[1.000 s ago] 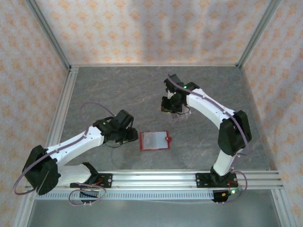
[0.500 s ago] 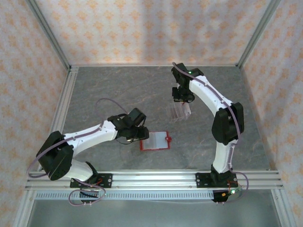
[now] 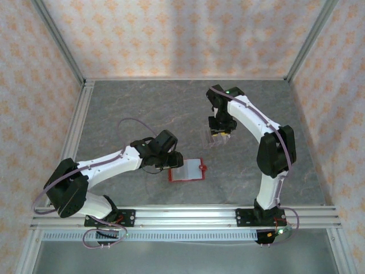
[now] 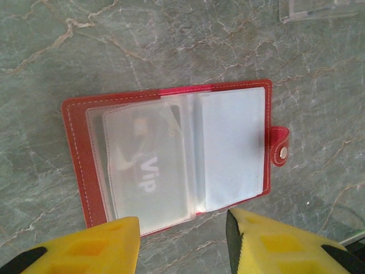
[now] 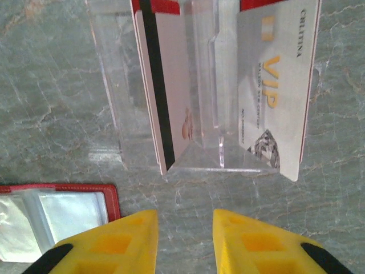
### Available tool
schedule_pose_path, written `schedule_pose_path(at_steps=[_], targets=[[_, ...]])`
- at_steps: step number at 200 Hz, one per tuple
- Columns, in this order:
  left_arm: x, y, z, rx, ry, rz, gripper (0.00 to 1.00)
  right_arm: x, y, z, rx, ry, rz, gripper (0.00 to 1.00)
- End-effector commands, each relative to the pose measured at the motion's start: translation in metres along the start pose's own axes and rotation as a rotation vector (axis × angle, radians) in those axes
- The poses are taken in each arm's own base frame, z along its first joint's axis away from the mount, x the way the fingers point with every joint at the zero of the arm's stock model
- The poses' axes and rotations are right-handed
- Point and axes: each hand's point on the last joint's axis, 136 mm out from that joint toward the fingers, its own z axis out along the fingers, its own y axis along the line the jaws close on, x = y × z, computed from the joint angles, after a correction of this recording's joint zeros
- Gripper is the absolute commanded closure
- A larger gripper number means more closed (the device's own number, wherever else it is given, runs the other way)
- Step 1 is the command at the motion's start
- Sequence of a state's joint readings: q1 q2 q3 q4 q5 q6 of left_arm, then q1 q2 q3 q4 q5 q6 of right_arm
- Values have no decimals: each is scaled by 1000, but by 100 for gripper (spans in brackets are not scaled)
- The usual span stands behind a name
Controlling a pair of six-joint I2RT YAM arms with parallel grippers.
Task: Put the credit cards into the card holder
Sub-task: Pick up the credit card from the storage box.
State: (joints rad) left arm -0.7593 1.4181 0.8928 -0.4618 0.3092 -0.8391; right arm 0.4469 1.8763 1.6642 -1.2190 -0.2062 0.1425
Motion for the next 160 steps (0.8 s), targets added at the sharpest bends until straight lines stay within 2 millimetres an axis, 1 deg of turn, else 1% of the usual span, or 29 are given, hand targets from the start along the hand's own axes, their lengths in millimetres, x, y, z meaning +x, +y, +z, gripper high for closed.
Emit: schedule_pose_path(at_steps=[1,19,56,101,130,160], targets=[[0,-4,1,29,-10,27,55,5,1,-14,3,6,-32,69],[0,-5,1,36,-12,23,55,6,8,-8,14,29,-56,68],[-3,-1,-3,19,-37,17,55,9,17,6,47,63,-106,69],[-2,6,-6,3,-52,7,56,16,15,16,94,89,-132,73],[-2,7,-7,3,-63,-2,56,17,6,22,143,99,-135,74],[-2,11,-9,-2,-73,-10,56,17,7,27,152,107,-143,75]])
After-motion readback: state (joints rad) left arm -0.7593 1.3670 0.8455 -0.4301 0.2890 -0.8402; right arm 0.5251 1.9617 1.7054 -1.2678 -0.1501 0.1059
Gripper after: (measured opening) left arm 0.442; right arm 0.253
